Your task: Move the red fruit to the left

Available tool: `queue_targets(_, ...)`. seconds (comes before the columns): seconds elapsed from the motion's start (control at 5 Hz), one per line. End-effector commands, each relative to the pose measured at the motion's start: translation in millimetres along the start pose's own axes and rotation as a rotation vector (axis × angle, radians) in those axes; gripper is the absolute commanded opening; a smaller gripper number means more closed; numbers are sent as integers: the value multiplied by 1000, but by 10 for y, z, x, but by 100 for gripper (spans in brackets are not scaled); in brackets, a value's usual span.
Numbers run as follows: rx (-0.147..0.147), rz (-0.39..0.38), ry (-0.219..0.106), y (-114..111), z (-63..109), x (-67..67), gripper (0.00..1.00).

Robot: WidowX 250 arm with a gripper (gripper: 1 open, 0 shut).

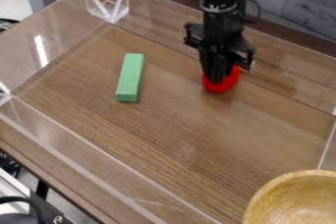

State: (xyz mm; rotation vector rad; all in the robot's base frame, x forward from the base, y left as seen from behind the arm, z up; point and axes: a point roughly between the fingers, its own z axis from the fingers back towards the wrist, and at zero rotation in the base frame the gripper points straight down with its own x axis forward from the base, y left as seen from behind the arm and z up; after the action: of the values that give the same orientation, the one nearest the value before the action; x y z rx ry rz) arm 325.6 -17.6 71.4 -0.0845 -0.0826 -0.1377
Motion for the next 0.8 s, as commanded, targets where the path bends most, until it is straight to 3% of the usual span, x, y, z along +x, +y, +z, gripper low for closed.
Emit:
queue_targets(0.0, 23, 77, -132, 96, 543, 130, 0)
queue_targets(0.2, 17, 92, -184, 208, 900, 133, 0)
queue_targets(0.4, 20, 60, -157, 108, 756, 164, 100)
queue_targets(0.6, 28, 83, -123, 83, 513, 141, 100)
